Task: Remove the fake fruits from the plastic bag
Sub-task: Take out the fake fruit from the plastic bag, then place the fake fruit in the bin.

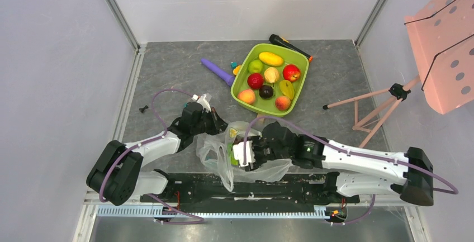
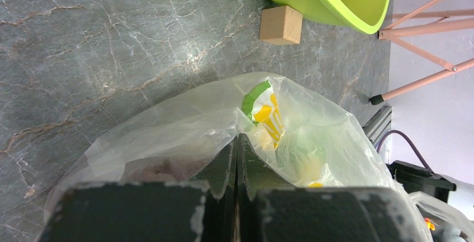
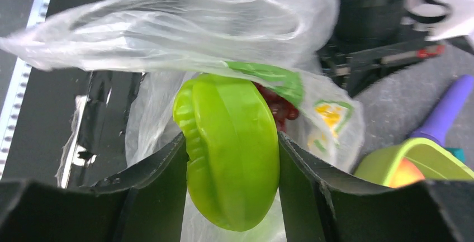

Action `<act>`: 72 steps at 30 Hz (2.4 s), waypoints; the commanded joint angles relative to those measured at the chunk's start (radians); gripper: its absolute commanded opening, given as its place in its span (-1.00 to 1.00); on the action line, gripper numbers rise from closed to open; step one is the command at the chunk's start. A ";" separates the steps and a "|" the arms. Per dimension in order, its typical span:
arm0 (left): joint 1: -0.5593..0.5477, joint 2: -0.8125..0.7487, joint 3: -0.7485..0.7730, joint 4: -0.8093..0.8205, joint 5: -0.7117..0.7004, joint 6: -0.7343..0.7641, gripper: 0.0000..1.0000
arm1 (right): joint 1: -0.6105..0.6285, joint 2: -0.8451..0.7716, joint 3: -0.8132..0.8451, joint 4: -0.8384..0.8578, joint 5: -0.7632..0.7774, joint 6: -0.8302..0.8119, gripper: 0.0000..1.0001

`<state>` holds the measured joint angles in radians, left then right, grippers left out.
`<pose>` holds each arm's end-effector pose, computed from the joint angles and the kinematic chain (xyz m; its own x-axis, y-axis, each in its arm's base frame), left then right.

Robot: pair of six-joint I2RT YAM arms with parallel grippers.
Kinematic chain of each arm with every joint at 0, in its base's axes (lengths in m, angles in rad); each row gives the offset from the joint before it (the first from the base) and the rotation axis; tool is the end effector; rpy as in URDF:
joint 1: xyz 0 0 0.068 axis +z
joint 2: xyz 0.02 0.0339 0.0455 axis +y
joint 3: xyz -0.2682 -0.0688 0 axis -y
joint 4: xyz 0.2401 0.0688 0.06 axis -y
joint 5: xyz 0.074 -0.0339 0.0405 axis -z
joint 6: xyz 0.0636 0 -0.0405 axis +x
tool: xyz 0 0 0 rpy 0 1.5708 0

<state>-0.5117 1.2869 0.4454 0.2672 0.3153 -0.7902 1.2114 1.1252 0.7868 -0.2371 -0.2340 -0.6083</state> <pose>0.2192 -0.1457 0.1589 -0.8254 -0.3112 -0.4711 0.1508 0.6826 -0.7151 0.0793 0.2531 0.2585 0.4024 -0.5095 -0.7606 -0.9128 -0.1598 -0.3759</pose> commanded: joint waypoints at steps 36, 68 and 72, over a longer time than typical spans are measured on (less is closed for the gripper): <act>0.005 -0.148 -0.032 -0.057 -0.039 0.040 -0.96 | -0.782 0.466 0.293 0.270 0.334 0.696 -0.20; 0.007 -0.178 -0.026 -0.085 -0.057 0.011 -0.96 | -0.792 0.126 0.214 0.158 0.396 0.734 0.96; 0.006 -0.187 0.003 -0.139 -0.069 0.027 -0.96 | -0.791 0.111 0.146 0.194 0.384 0.759 0.96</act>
<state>-0.5117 1.1236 0.4030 0.1753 0.2630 -0.7765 0.4213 1.2575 0.9997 -0.1036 0.1833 0.1280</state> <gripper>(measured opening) 0.026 0.979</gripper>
